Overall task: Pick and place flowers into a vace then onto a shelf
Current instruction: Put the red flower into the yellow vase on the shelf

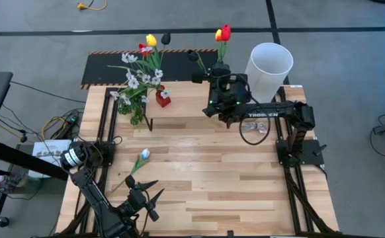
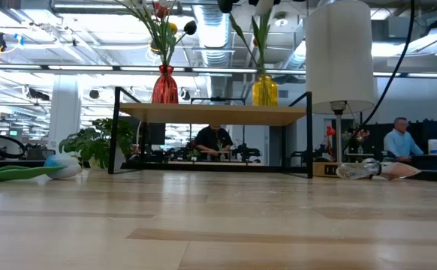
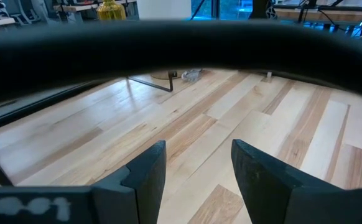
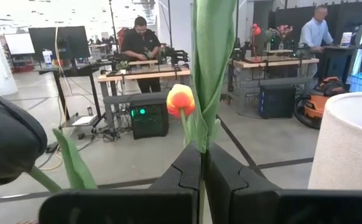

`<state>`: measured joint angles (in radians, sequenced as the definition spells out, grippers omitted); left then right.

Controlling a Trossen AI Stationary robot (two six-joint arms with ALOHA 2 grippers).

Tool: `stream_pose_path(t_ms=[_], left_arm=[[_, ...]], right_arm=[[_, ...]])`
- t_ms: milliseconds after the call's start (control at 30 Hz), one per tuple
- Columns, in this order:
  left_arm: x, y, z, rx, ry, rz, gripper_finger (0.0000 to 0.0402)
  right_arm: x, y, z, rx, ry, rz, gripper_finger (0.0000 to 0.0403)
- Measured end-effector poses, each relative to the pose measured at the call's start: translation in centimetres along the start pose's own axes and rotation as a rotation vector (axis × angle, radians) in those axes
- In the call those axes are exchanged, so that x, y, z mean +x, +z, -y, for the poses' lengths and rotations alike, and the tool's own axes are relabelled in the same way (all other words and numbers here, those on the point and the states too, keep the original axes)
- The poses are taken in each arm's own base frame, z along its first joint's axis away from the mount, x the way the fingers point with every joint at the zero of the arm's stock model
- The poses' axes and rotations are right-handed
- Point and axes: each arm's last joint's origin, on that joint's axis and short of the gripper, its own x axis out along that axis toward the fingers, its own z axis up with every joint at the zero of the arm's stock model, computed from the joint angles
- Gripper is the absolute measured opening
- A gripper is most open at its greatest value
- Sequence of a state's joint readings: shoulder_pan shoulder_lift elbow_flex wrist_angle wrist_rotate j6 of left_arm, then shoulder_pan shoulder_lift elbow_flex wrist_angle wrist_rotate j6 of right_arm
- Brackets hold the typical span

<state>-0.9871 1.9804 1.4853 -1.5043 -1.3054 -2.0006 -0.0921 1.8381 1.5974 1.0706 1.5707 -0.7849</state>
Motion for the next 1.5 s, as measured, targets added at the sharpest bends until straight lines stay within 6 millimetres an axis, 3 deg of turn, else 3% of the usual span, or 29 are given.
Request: stream_pose_path(t_ms=[1500], left_arm=[[0.0, -0.03, 0.0, -0.002, 0.003, -0.008, 0.0173]], right_arm=[[-0.7, -0.07, -0.12, -0.027, 0.018, -0.001, 0.0009]])
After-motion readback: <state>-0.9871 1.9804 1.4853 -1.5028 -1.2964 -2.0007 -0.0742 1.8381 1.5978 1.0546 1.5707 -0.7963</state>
